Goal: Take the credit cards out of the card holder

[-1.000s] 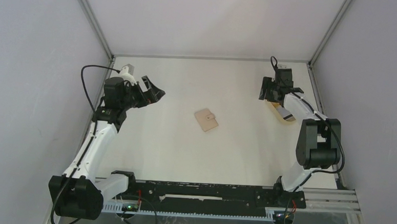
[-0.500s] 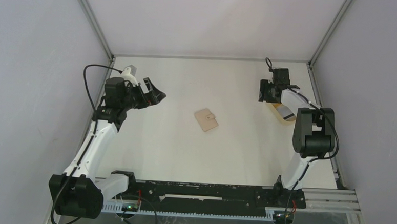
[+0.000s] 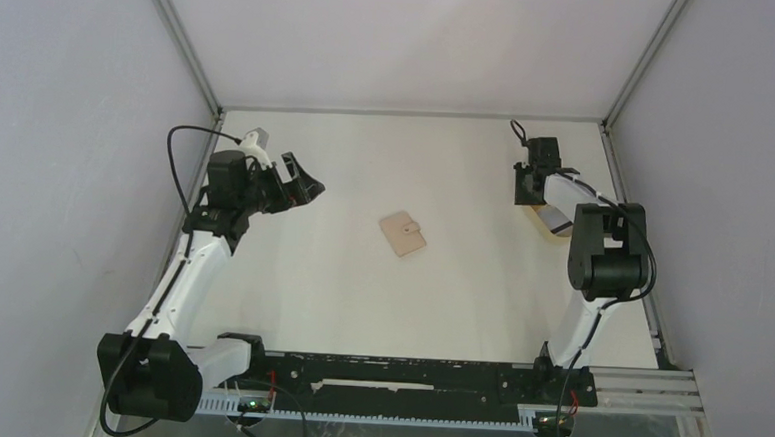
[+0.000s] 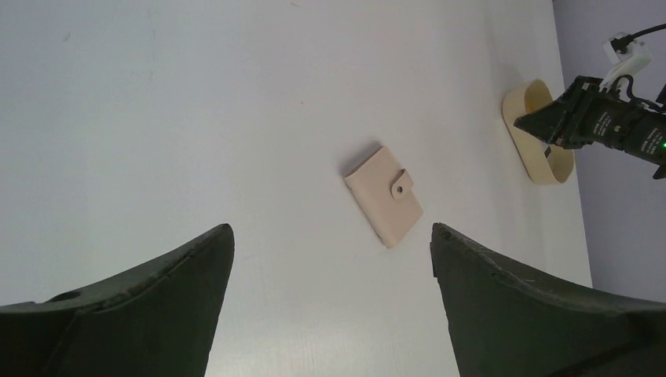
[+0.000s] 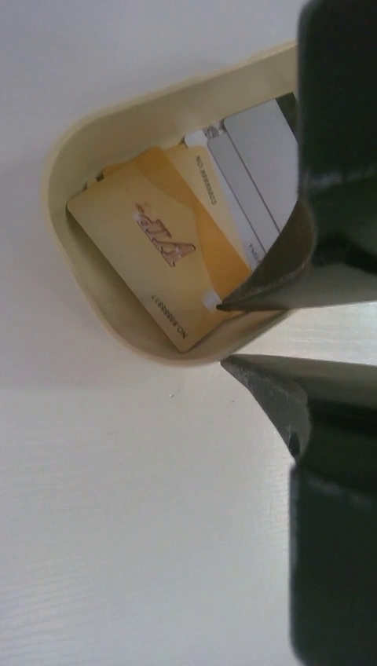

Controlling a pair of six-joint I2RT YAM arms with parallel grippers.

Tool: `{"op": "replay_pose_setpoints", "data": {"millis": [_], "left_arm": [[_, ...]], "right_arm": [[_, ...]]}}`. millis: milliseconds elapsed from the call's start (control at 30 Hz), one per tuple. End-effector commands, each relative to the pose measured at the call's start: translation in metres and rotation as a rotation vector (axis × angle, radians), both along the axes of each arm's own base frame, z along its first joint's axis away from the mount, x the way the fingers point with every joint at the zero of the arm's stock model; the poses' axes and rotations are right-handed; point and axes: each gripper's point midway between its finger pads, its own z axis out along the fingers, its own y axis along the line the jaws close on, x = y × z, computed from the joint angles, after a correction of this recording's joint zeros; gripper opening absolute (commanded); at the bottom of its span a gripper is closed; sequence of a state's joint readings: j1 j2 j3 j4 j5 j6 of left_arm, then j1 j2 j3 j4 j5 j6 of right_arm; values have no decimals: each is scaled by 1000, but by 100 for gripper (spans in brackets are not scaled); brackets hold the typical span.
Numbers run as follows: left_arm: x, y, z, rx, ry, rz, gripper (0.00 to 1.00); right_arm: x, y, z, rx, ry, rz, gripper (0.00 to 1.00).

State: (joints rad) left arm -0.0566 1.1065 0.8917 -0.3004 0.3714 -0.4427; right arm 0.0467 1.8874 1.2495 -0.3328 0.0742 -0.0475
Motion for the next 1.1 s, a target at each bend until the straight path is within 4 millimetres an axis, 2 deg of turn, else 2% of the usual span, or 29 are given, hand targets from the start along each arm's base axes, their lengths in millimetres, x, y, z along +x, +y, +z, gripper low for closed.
{"op": "replay_pose_setpoints", "data": {"millis": [0,67,100,333,433,500,633,833,967,1067], "left_arm": [[0,0,2,12,-36,-20,99],[-1,0,-1,14,-31,-19,99],[-2,1,-3,15,-29,-19,99],[-6,6,5,46,-55,-2,99],[-8,9,7,58,-64,4,99],[-10,9,7,60,-63,3,99],[-16,9,6,60,-69,5,99],[-24,10,0,40,-57,22,99],[-29,6,-14,-15,-16,38,99],[-34,-4,-31,-85,29,29,98]], "right_arm": [[12,10,10,-32,-54,42,27],[12,18,7,-38,-50,65,15],[12,22,5,-39,-47,78,12],[11,61,4,-49,-56,219,8],[7,79,9,-40,-59,290,8],[3,97,18,-5,-73,349,9],[-7,147,34,63,-101,539,11],[-26,210,34,67,-44,790,6],[-35,243,33,83,-11,900,6],[-35,256,29,65,22,933,6]]}}
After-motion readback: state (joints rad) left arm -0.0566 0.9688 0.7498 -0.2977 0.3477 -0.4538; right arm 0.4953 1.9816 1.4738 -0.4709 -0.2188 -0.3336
